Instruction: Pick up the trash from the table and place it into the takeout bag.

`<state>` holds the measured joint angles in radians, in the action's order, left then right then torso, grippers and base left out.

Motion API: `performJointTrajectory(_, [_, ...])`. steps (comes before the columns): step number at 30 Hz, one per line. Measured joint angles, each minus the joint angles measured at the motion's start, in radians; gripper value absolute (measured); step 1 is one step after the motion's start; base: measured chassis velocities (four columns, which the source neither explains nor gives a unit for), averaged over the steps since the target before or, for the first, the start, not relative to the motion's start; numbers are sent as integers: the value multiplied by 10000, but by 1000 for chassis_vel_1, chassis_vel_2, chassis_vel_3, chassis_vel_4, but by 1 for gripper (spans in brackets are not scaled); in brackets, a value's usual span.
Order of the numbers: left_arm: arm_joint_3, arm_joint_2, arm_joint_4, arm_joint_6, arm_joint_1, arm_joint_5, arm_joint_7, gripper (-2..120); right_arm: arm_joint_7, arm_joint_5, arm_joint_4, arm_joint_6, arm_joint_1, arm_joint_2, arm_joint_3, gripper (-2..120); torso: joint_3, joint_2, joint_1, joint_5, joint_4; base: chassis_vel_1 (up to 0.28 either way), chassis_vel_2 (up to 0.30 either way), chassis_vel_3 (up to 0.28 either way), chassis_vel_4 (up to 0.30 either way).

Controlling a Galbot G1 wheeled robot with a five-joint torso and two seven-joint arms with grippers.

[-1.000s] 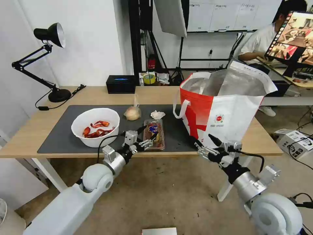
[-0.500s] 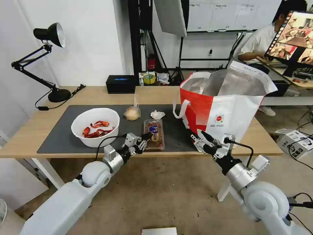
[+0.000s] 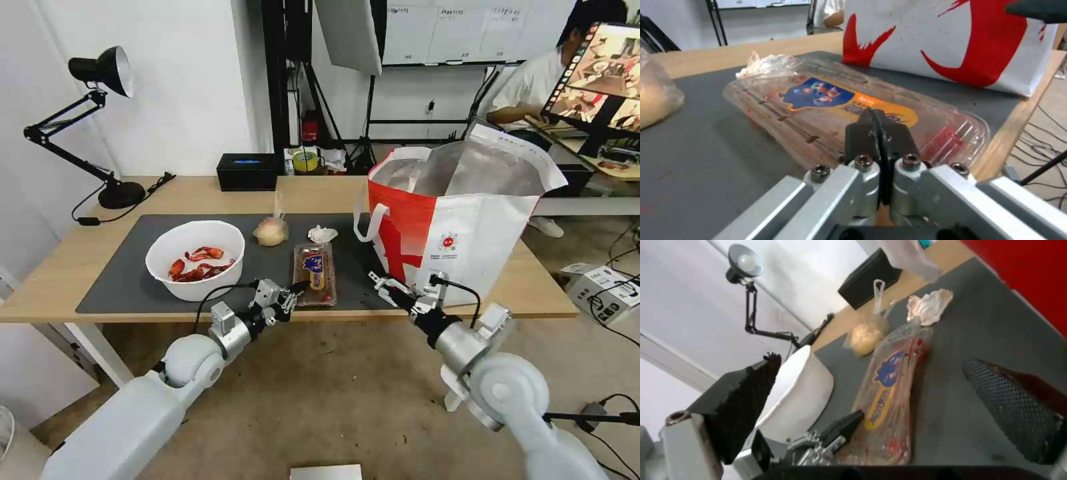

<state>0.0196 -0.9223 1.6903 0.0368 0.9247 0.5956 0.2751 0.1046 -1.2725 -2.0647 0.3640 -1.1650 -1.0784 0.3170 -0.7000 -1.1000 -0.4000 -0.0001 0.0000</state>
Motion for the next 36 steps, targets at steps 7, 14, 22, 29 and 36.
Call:
performJointTrajectory(7, [27,12,1,38,-101,14,13,0,879,-573,866,553,1509,-81,-747,100,-1,0,0,0,0,0,0,0,0])
performJointTrajectory(14, [52,79,-8,70,-122,47,14,0,1953,-1158,1606,1642,2605,-390,-1180,100,0,0,0,-1,1,0,0,0,0])
performJointTrajectory(22, [46,76,-20,86,-94,109,15,0,2890,-1433,2289,2245,3254,-774,-1646,100,-1,1,-1,0,0,0,0,0,0])
performJointTrajectory(29, [-29,64,-31,120,-30,135,15,0,3093,-1510,2990,2469,3963,-1104,-2161,100,0,0,0,0,0,0,0,0,0])
performJointTrajectory(36, [-142,60,-26,143,98,141,-3,0,3445,-1514,3462,2680,4416,-1461,-2477,100,0,1,0,0,1,0,0,0,0])
